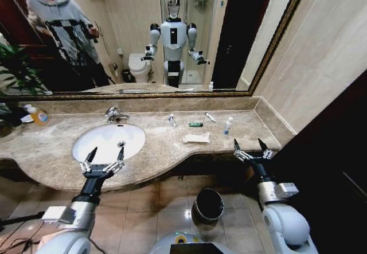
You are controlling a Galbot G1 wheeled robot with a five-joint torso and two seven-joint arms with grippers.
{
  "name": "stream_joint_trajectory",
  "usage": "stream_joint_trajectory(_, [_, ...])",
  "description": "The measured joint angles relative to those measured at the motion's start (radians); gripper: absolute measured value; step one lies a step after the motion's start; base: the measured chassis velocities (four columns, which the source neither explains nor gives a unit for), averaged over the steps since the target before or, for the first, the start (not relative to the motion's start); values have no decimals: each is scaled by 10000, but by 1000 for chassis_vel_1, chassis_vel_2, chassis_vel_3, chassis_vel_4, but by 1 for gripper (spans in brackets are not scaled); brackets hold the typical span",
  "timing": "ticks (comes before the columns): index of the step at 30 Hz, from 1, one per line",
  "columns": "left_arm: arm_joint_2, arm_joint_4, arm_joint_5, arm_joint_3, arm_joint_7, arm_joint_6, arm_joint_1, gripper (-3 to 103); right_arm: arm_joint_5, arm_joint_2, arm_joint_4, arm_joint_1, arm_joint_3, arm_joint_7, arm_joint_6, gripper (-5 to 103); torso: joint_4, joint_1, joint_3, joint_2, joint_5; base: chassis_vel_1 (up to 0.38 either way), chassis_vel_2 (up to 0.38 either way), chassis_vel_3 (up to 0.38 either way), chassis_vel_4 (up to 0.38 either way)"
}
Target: Pick up the trash from the sink and place it in the trash bin.
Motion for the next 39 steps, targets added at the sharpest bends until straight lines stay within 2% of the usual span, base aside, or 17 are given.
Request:
stream_joint_trajectory(6, [0,0,0,0,0,0,0,100,45,41,-528,-146,98,-57,395,100,-2,-1,0,0,0,0,0,0,0])
stream_joint_trajectory(10, [0,0,0,0,0,0,0,100,6,-30,-813,143,40,-69,415,100,-2,-1,0,0,-1,0,0,0,0])
stream_joint_trajectory(13, [-1,0,0,0,0,0,0,100,-150,-319,-1599,1014,-142,41,266,100,1,0,0,0,1,0,0,0,0])
stream_joint_trajectory(22, [0,0,0,0,0,0,0,100,-153,-982,-2526,1898,-345,62,-7,100,-3,-1,0,0,0,0,0,0,0])
stream_joint_trajectory(30, [0,0,0,0,0,0,0,100,45,-1595,-4685,4060,-1209,309,-276,100,0,1,1,0,0,0,0,0,0])
stream_joint_trajectory(32, [0,0,0,0,0,0,1,100,76,-1736,-5721,4908,-1478,346,-259,100,1,0,1,0,2,0,0,0,0])
stream_joint_trajectory(39, [0,0,0,0,0,0,0,100,156,-1757,-7069,5976,-1795,379,-157,100,0,1,1,-1,-1,0,0,0,0])
